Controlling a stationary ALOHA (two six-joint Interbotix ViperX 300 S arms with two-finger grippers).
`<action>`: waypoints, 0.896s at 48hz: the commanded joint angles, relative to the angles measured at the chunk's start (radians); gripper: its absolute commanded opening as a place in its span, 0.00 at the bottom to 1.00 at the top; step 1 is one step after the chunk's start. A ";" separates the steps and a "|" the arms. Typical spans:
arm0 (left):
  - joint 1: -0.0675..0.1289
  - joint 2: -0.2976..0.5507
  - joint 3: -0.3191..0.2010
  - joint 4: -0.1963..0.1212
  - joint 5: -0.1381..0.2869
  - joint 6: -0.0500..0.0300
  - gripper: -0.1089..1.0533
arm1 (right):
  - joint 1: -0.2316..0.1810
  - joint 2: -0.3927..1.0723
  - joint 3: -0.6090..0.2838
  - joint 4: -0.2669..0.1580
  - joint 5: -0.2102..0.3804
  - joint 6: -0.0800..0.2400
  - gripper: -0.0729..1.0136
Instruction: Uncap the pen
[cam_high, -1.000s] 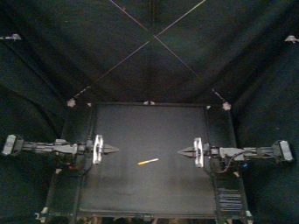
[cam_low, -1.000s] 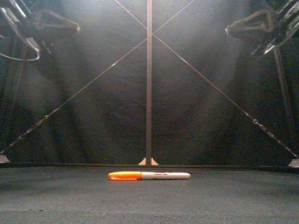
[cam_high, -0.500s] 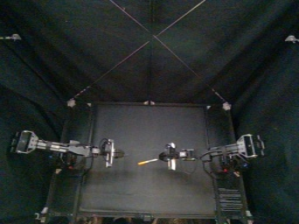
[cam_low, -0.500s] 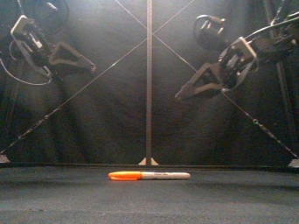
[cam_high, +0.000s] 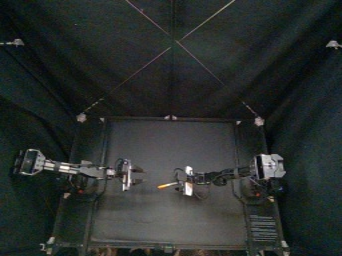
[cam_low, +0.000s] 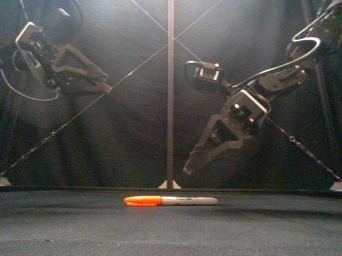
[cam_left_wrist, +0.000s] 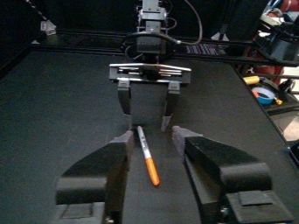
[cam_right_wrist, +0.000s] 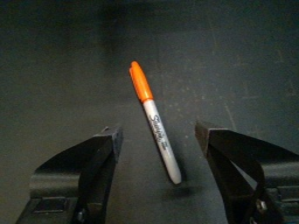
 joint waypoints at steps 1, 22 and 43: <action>-0.005 0.002 -0.018 -0.006 -0.009 0.0000 0.85 | -0.009 0.014 -0.014 0.002 -0.005 0.000 0.93; 0.003 0.003 -0.049 -0.017 -0.011 0.0031 0.86 | -0.003 0.037 -0.025 -0.008 0.046 -0.002 0.59; 0.023 0.118 -0.189 -0.015 0.181 0.0077 0.86 | -0.011 -0.135 -0.117 -0.038 0.158 -0.009 0.53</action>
